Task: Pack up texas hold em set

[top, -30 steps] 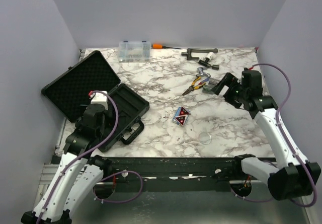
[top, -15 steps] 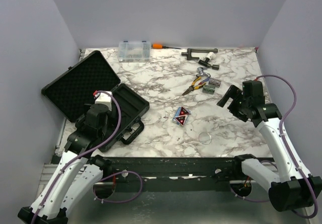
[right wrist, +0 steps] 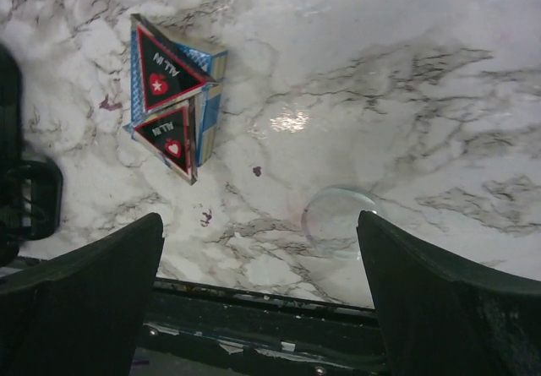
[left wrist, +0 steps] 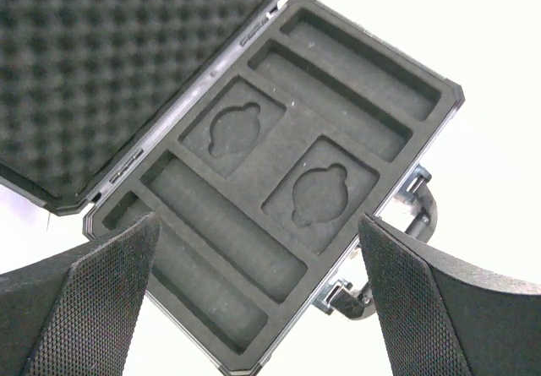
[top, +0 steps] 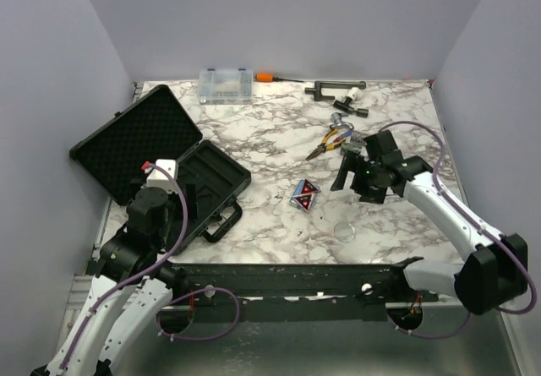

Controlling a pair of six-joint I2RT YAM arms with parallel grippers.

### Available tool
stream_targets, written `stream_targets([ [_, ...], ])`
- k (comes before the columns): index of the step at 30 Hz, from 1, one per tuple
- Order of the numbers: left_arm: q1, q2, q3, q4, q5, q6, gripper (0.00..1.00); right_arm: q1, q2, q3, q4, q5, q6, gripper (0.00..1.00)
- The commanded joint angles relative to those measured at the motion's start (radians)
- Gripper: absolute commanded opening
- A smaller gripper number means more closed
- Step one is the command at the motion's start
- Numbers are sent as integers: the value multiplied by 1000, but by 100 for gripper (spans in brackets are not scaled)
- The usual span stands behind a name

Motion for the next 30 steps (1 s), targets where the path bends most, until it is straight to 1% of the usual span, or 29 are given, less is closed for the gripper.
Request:
stream_targets([
  [1, -4, -76, -11, 9, -12, -5, 99, 109, 108, 88, 53, 41, 10, 100],
  [6, -4, -89, -11, 6, -12, -5, 99, 217, 207, 148, 86, 80, 33, 100],
  [7, -4, -92, -11, 7, -12, -5, 99, 242, 228, 165, 85, 116, 36, 100],
  [10, -3, -97, -12, 6, -12, -5, 99, 285, 287, 200, 76, 154, 54, 100],
  [18, -3, -97, -15, 8, -12, -5, 99, 298, 357, 288, 55, 240, 29, 100],
  [26, -3, -89, -15, 6, -12, -5, 99, 302, 469, 323, 54, 226, 12, 100],
  [30, -3, -95, -15, 7, -12, -5, 99, 309, 509, 329, 67, 235, 11, 95],
])
